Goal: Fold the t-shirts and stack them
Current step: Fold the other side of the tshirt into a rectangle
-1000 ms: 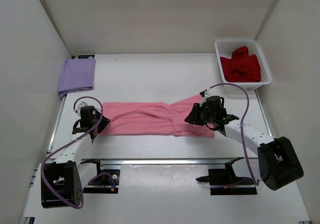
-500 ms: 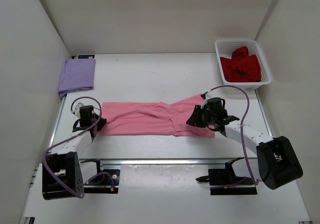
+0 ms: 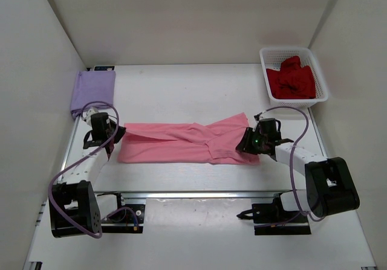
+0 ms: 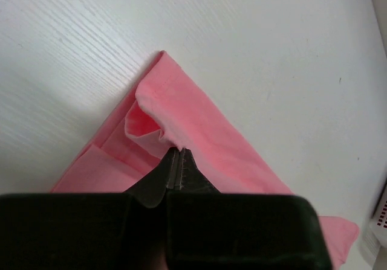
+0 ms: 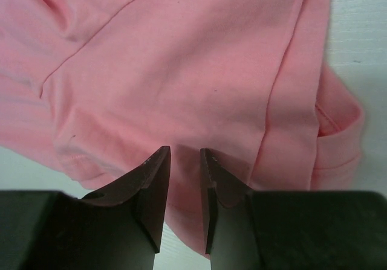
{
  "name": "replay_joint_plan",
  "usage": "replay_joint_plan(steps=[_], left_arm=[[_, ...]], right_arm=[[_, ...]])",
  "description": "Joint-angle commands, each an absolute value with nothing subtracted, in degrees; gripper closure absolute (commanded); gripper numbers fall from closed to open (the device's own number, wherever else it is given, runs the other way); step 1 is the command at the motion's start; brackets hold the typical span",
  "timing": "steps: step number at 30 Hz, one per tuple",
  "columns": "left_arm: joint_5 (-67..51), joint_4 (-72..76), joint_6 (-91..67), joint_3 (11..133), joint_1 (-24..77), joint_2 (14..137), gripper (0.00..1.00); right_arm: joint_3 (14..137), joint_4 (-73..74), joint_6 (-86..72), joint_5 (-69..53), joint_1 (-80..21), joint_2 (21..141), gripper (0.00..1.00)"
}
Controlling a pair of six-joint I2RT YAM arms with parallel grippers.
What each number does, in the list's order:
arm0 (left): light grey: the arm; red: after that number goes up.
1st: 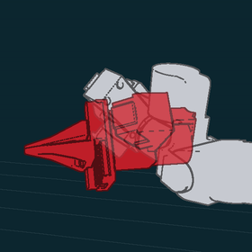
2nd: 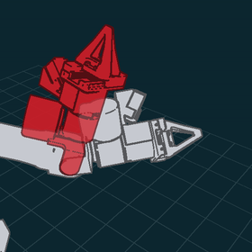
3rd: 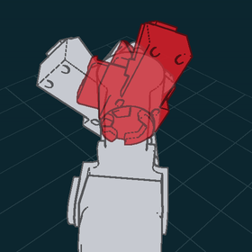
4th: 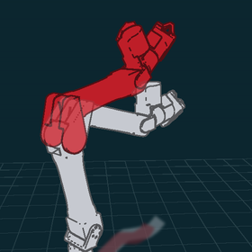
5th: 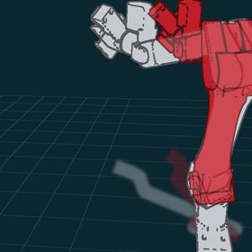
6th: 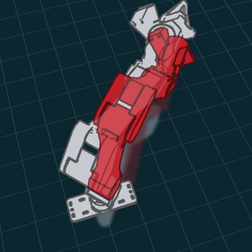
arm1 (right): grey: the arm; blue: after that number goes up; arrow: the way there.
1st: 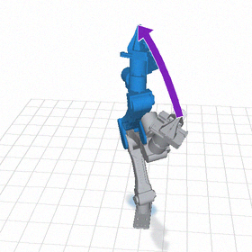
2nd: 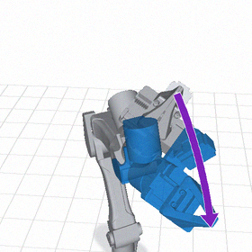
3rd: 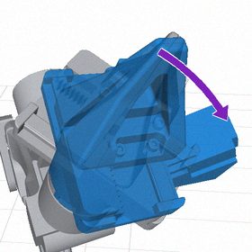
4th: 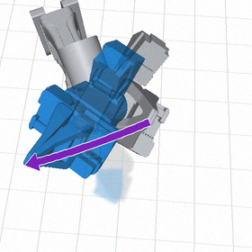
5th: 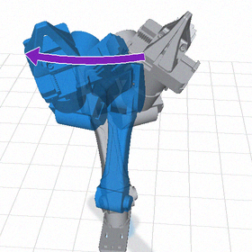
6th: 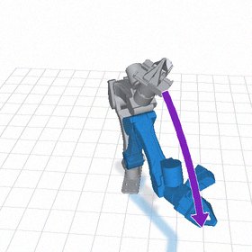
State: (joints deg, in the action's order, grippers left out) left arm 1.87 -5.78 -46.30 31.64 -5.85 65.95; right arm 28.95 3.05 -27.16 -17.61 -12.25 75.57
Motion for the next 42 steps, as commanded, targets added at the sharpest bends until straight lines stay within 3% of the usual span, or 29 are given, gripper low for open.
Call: replay_joint_plan(steps=[1, 4, 11, 14, 16, 18, 19, 21, 23, 29, 33, 38, 42], left_arm=[[0.26, -8.43, -45.0, 32.87, -6.68, 64.34, 1.0], [0.0, -8.88, -44.56, 31.29, -6.59, 64.16, 0.98], [-1.31, -6.68, -45.97, 24.35, -8.87, 64.69, 0.72], [-2.02, -6.68, -46.15, 23.38, -8.62, 64.34, 0.47], [-1.59, -6.5, -46.32, 23.38, -8.09, 62.58, 0.17], [-0.35, -7.29, -45.71, 23.99, -5.99, 59.17, 0.08], [1.48, -6.95, -45.18, 24.34, -5.45, 57.93, 0.11], [2.72, -6.77, -44.38, 24.87, -2.56, 55.12, 0.38], [2.64, -6.24, -44.3, 25.22, -0.71, 54.76, 0.44], [3.43, -2.38, -46.23, 21.36, 9.47, 54.14, 0.44], [6.23, -2.02, -45.53, 20.56, 15.37, 56.07, 0.44], [6.33, 1.75, -45.35, 20.13, 19.07, 59.93, 0.44], [5.1, 3.69, -46.23, 18.81, 18.98, 61.52, 0.45]], right_arm=[[29.18, 2.81, -26.02, -16.0, -12.3, 75.5, 0.75], [29.88, 4.3, -25.58, -15.03, -12.65, 74.89, 0.76], [34.36, 9.93, -24.52, -7.56, -19.84, 67.15, 0.74], [35.42, 9.41, -24.43, -5.9, -25.11, 68.55, 0.83], [36.12, 8.0, -23.91, -6.06, -29.07, 70.21, 0.91], [37.34, 7.29, -23.91, -6.42, -32.41, 72.85, 0.97], [38.4, 7.56, -23.56, -6.07, -33.48, 75.21, 0.96], [40.51, 8.34, -22.68, -3.79, -37.25, 78.38, 0.91], [41.73, 9.14, -22.15, -3.43, -38.23, 80.67, 0.82], [42.36, 8.7, -23.02, -1.76, -40.34, 81.92, 0.65], [43.24, 9.66, -22.59, -1.93, -40.16, 82.79, 0.61], [44.47, 12.29, -21.97, -0.35, -43.24, 84.46, 0.6], [46.05, 13.79, -21.89, 1.74, -43.68, 86.31, 0.72]])
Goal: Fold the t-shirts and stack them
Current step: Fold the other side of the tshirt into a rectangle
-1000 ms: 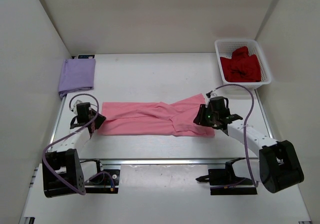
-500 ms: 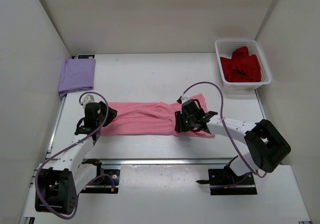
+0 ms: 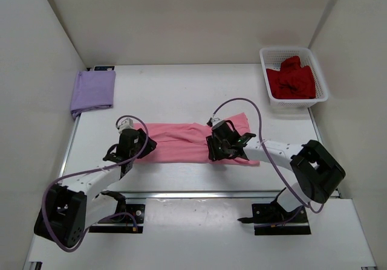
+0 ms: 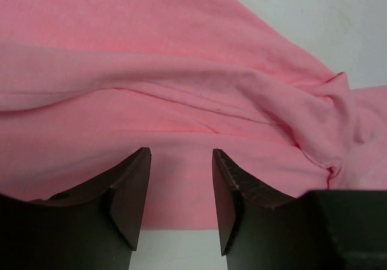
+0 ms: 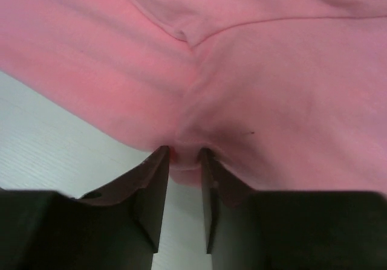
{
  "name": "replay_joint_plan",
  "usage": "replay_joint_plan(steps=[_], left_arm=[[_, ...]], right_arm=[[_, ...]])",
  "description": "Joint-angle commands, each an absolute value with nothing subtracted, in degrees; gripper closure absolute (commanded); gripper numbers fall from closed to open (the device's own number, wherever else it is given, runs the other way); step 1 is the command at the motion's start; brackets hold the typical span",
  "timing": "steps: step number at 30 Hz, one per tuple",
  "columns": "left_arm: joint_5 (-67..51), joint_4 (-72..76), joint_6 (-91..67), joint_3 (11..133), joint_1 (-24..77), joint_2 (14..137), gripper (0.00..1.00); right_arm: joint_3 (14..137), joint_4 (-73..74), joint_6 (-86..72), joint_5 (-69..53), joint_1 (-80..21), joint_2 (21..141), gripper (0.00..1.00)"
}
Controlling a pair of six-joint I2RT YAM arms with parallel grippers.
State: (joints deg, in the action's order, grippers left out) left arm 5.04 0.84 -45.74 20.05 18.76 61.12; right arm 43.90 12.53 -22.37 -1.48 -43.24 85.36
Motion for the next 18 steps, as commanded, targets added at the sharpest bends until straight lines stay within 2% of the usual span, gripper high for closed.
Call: replay_joint_plan(steps=[1, 4, 9, 18], left_arm=[[5.18, 3.69, -46.14, 18.72, 19.16, 61.61, 0.44], [5.1, 3.6, -45.53, 18.63, 18.81, 61.26, 0.44], [3.96, 3.6, -44.57, 17.93, 17.06, 61.7, 0.44], [1.32, 2.99, -43.69, 17.14, 12.75, 62.32, 0.44]], right_arm=[[45.71, 13.97, -21.8, 2.11, -43.68, 86.05, 0.74], [46.32, 15.64, -21.71, 3.16, -42.8, 85.61, 0.94], [46.32, 18.44, -20.4, 3.08, -41.32, 80.96, 0.99], [50.09, 25.84, -14.77, -4.56, -37.35, 77.79, 0.99]])
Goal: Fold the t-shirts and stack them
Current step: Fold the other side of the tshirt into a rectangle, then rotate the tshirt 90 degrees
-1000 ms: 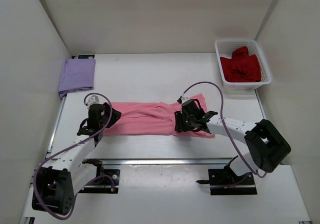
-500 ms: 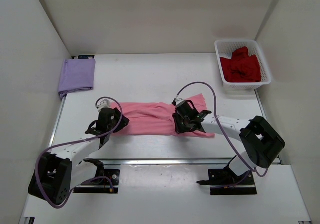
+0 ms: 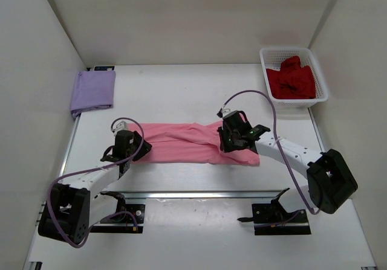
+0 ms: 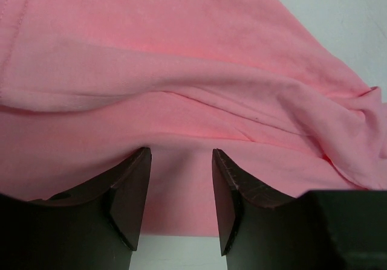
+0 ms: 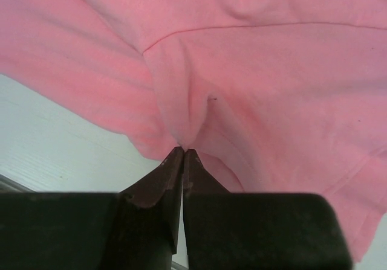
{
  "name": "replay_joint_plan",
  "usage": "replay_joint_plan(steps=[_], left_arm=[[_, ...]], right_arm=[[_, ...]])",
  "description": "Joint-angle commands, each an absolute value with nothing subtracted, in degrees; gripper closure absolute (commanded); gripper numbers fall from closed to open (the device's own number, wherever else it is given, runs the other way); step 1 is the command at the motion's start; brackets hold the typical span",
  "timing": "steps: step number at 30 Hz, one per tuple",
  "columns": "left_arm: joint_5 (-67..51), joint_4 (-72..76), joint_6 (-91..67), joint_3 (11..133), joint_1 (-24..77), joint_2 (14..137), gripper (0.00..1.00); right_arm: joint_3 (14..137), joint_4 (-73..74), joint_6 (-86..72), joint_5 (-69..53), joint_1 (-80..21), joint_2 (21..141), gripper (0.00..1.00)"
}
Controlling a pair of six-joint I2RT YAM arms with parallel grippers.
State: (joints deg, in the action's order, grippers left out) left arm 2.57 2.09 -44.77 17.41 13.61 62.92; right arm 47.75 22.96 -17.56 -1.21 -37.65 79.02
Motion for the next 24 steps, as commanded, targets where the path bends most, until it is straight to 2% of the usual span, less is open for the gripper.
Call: replay_joint_plan(steps=[1, 9, 16, 19, 21, 24], left_arm=[[1.32, 2.81, -43.42, 17.49, 13.18, 62.23, 0.44], [0.35, 1.58, -42.98, 19.16, 10.73, 62.4, 0.44], [-0.88, 0.0, -42.8, 21.97, 9.23, 61.44, 0.44], [-0.97, -2.29, -42.45, 23.81, 8.96, 60.38, 0.44], [-1.84, -3.16, -42.1, 25.05, 8.53, 59.94, 0.44], [-1.76, -3.87, -41.92, 26.72, 8.61, 59.77, 0.44]], right_arm=[[50.27, 26.27, -14.42, -4.31, -37.35, 77.96, 0.99], [50.1, 26.63, -14.24, -8.08, -34.98, 74.45, 1.0], [50.01, 27.51, -13.62, -10.63, -38.13, 78.03, 1.0], [49.66, 26.54, -13.97, -11.78, -40.43, 81.72, 0.91], [50.8, 27.5, -13.45, -10.73, -42.09, 82.79, 0.77], [51.68, 28.39, -13.01, -9.67, -41.32, 81.39, 0.71]])
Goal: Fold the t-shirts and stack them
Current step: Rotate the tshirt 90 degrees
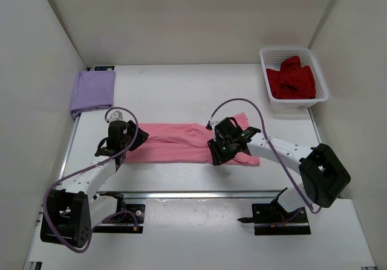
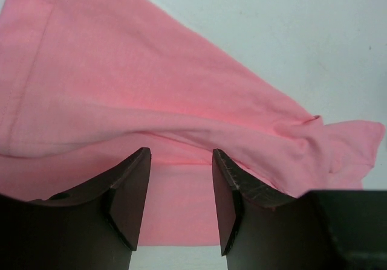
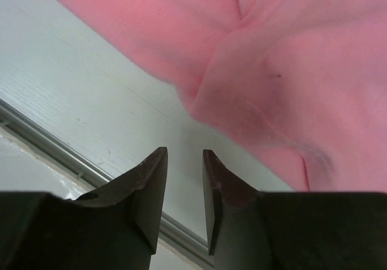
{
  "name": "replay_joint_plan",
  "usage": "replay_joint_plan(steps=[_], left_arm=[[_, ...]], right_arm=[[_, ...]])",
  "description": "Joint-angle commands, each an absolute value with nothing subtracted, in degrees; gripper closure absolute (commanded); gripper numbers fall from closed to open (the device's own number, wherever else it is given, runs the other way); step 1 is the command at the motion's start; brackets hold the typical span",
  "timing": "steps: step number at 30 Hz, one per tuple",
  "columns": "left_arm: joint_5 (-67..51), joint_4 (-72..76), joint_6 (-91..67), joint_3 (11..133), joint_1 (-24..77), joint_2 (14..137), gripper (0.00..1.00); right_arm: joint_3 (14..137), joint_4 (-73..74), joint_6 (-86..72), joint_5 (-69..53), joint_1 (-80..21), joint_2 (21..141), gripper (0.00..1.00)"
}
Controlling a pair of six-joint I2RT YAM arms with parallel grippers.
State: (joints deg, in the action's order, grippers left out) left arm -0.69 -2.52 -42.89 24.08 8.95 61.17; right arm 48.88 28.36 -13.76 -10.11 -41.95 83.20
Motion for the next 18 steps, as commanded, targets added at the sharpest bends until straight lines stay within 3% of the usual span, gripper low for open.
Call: replay_joint_plan(steps=[1, 5, 7, 10, 14, 18], left_arm=[[-1.67, -3.26, -41.66, 27.41, 8.96, 60.2, 0.44], [-2.46, -0.36, -43.94, 28.21, 10.63, 63.09, 0.44], [-2.2, 3.15, -45.0, 29.26, 13.52, 66.34, 0.44], [-2.03, 5.45, -45.53, 31.81, 17.39, 71.69, 0.44], [-3.33, 6.76, -45.61, 35.94, 19.07, 78.13, 0.44], [-5.1, 9.75, -47.46, 37.61, 16.44, 83.22, 0.45]], right_arm=[[51.42, 28.82, -12.92, -10.63, -39.48, 79.47, 0.7], [49.32, 24.62, -13.53, -12.12, -29.22, 74.28, 0.76], [46.95, 17.61, -15.99, -15.37, -21.73, 73.13, 0.98], [43.6, 8.9, -20.38, -16.44, -9.7, 74.96, 1.0], [41.57, -2.62, -25.57, -16.17, -2.31, 79.96, 0.71], [44.02, -7.82, -27.42, -16.09, -0.09, 87.87, 0.59]])
